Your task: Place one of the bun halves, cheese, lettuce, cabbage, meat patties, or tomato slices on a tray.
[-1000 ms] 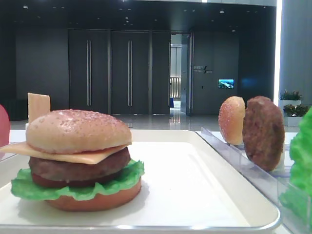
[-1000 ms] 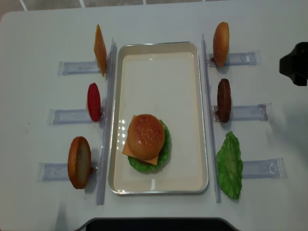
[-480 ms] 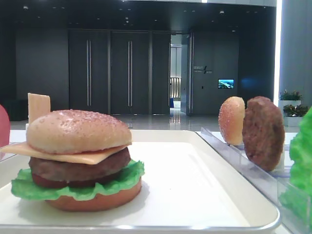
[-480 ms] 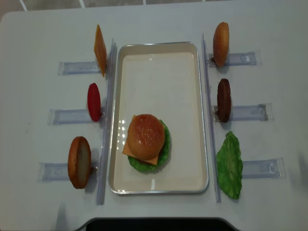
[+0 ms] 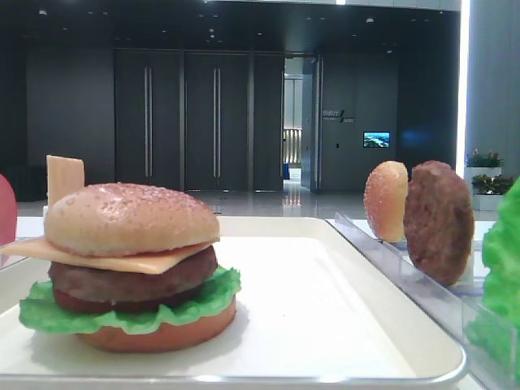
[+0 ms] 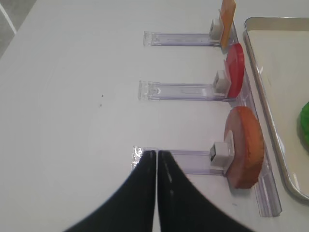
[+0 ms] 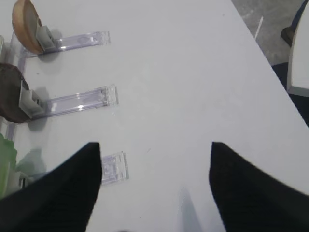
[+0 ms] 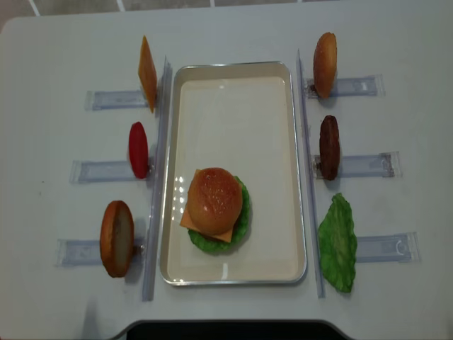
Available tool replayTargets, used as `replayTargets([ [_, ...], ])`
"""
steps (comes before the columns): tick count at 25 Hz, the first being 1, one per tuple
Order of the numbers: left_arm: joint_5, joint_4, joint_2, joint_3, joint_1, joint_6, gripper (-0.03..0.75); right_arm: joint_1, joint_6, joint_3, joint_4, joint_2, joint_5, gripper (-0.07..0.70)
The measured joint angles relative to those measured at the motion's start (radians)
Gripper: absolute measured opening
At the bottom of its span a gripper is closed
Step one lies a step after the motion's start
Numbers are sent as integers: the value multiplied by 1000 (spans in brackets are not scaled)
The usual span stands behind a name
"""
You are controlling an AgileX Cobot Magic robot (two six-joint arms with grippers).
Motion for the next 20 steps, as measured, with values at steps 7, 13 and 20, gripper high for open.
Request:
replayTargets([
  [7, 0, 0, 0, 0, 0, 0, 0, 0, 0, 12, -2, -91, 8, 455],
  [13, 0, 0, 0, 0, 0, 0, 0, -4, 0, 13, -2, -92, 8, 455],
  [20, 0, 0, 0, 0, 0, 0, 0, -51, 1, 13, -2, -92, 8, 454],
])
